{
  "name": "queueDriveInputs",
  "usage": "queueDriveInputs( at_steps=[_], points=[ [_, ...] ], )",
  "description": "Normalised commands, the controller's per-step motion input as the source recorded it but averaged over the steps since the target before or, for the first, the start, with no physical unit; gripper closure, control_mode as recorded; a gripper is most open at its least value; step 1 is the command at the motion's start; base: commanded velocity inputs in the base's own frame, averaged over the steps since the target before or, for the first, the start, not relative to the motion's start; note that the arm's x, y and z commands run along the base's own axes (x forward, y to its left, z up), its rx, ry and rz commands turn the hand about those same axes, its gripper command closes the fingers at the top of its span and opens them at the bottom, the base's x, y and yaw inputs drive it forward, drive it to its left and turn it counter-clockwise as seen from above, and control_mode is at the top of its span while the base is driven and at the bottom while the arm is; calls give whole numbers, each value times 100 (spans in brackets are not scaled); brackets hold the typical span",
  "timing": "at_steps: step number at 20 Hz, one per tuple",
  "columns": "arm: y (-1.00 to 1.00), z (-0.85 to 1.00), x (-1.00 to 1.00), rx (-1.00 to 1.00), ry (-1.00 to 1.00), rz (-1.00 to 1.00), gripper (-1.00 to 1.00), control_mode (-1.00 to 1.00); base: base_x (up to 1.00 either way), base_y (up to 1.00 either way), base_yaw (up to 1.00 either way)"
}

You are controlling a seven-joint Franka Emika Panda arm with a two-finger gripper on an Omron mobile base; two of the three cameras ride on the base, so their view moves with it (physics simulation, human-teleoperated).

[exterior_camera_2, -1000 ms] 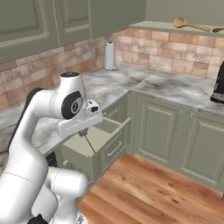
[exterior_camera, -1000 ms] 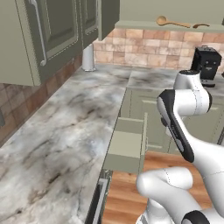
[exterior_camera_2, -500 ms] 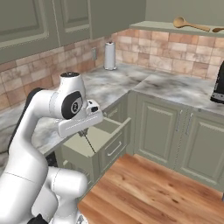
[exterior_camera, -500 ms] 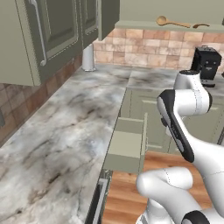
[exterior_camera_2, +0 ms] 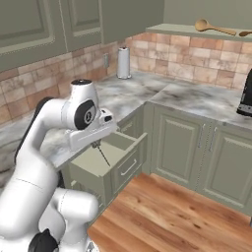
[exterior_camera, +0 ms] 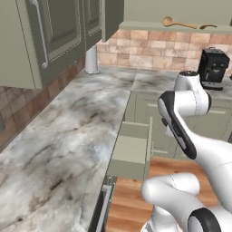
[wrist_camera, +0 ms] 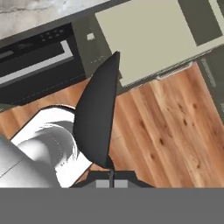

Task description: Organize the utensils by type. Pick up the wooden spoons from the counter and place them in the open cabinet. Then pick up the metallic utensils from the counter and place them in the open drawer.

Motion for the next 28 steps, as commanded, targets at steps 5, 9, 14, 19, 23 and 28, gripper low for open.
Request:
queueDriveInputs(
  at_steps=[5, 9, 14, 19, 23, 28],
  points=[
    [11, -24, 67, 7, 2, -1, 100, -100, 0, 0, 0],
    [1, -44, 54, 13, 1, -9, 100, -100, 0, 0, 0],
    [2, -53, 48, 6, 0, -20, 100, -100, 0, 0, 0],
    [12, -32, 62, 0, 0, -27, 100, -100, 0, 0, 0],
    [13, -9, 48, 0, 1, -34, 100, -100, 0, 0, 0],
    [1, -30, 39, 1, 1, -39, 100, -100, 0, 0, 0]
  ],
)
